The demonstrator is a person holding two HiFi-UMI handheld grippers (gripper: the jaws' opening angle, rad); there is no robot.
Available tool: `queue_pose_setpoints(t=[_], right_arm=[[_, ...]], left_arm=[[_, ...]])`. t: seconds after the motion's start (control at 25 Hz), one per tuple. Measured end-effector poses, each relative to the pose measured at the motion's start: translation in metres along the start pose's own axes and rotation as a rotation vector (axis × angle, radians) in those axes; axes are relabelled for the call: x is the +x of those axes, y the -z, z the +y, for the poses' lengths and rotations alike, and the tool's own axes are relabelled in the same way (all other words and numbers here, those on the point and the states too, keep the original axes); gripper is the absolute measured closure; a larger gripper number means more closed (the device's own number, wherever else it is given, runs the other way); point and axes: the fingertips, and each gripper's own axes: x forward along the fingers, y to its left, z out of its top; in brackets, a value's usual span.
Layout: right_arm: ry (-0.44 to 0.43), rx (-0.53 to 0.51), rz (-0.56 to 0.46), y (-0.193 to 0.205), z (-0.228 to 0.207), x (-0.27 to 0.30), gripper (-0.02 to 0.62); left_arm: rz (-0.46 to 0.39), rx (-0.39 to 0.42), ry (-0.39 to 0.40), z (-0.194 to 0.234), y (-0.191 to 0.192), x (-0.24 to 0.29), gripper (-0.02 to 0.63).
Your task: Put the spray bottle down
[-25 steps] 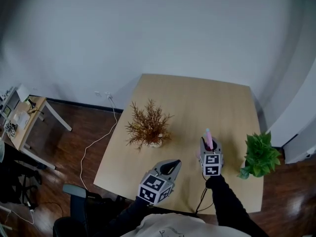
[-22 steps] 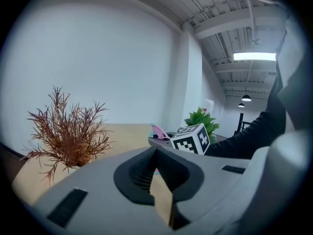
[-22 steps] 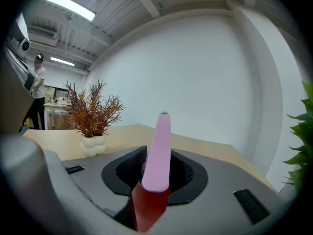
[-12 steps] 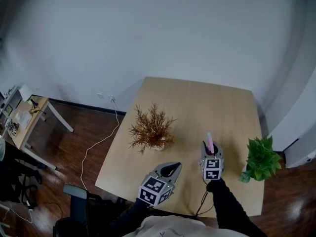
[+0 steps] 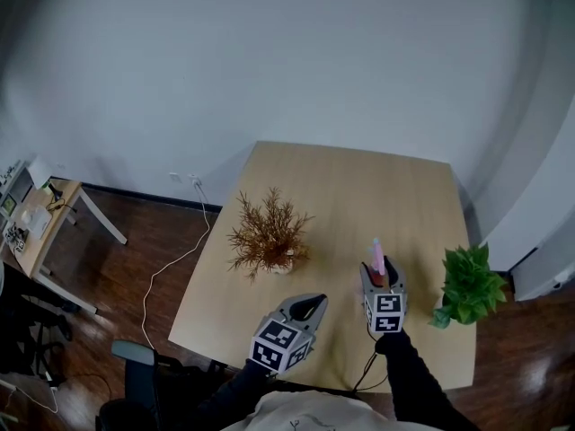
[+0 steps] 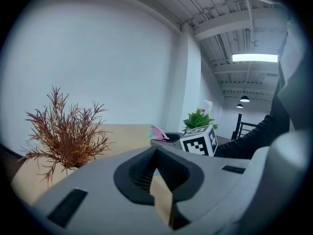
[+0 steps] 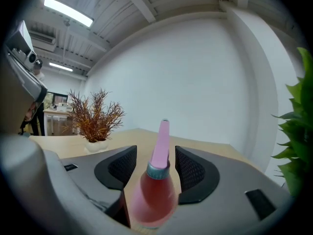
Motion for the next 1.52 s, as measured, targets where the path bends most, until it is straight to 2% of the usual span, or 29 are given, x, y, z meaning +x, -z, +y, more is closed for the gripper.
queue_pose_setpoints(t=[0.24, 0.36, 0.4, 0.48, 0.72, 0.92, 1.24, 1.52], right_arm=[[0.047, 0.057, -0.023, -0.001, -0.01, -0.062, 0.381], [0.071, 0.117, -0.043, -0.014, -0.008, -0.101, 0.45], [0.08, 0.137, -0.049, -0.017, -0.007, -0.114, 0.511], [0.077, 0.166, -0.056, -0.024, -0.003, -0.132, 0.588], [-0.019, 0.253, -0.071, -0.056, 0.008, -0.15, 0.588], [-0.055, 0.214, -0.085, -0.084, 0.009, -0.153, 0.588], [-0.111, 0.271, -0.089, -0.087, 0.012, -0.153, 0.588], [-0.13, 0.26, -0.079, -0.087, 0.011, -0.149, 0.588]], left_arm=[[-0.009, -0.004, 0.026, -0.007, 0.001, 0.01, 0.603], [-0.017, -0.008, 0.033, -0.009, 0.0, 0.009, 0.603], [-0.021, -0.009, 0.034, -0.01, -0.001, 0.008, 0.603], [-0.032, -0.012, 0.035, -0.012, -0.004, 0.006, 0.603], [-0.044, -0.023, 0.036, -0.016, -0.005, 0.002, 0.603], [-0.063, -0.024, 0.036, -0.021, -0.012, -0.001, 0.603], [-0.075, -0.018, 0.023, -0.019, -0.02, -0.007, 0.603], [-0.089, -0.009, 0.023, -0.021, -0.028, -0.009, 0.603]])
